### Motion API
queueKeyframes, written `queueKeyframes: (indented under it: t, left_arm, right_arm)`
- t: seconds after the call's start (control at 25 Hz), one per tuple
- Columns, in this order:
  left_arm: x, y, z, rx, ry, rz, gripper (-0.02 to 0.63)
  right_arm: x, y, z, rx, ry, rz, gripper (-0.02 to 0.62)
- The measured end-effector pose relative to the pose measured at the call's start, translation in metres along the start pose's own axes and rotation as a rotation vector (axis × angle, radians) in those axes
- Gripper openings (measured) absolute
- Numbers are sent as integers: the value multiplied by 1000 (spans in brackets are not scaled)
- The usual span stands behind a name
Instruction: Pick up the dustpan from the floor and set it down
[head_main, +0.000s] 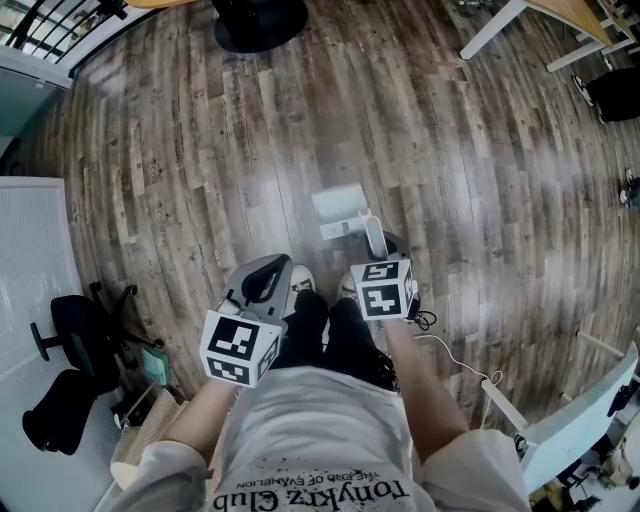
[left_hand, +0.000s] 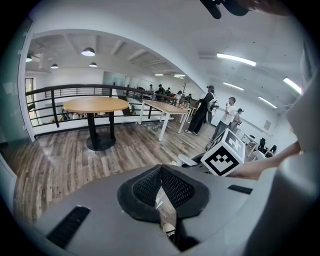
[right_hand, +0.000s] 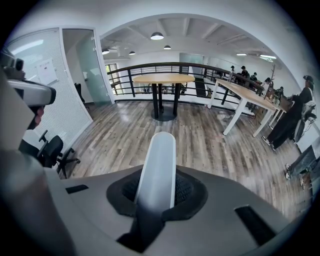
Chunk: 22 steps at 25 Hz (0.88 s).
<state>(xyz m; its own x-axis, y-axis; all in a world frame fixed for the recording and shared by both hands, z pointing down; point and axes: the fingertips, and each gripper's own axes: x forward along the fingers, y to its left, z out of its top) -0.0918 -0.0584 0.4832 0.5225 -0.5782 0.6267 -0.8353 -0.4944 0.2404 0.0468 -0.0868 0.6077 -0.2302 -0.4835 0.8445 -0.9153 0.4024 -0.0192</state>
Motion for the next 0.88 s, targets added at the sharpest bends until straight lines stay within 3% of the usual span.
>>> queueKeyframes:
  t: [0.88]
  left_arm:
    - [6, 12, -1, -10, 17, 16, 23]
  right_arm:
    - [25, -11, -7, 2, 21, 1, 78]
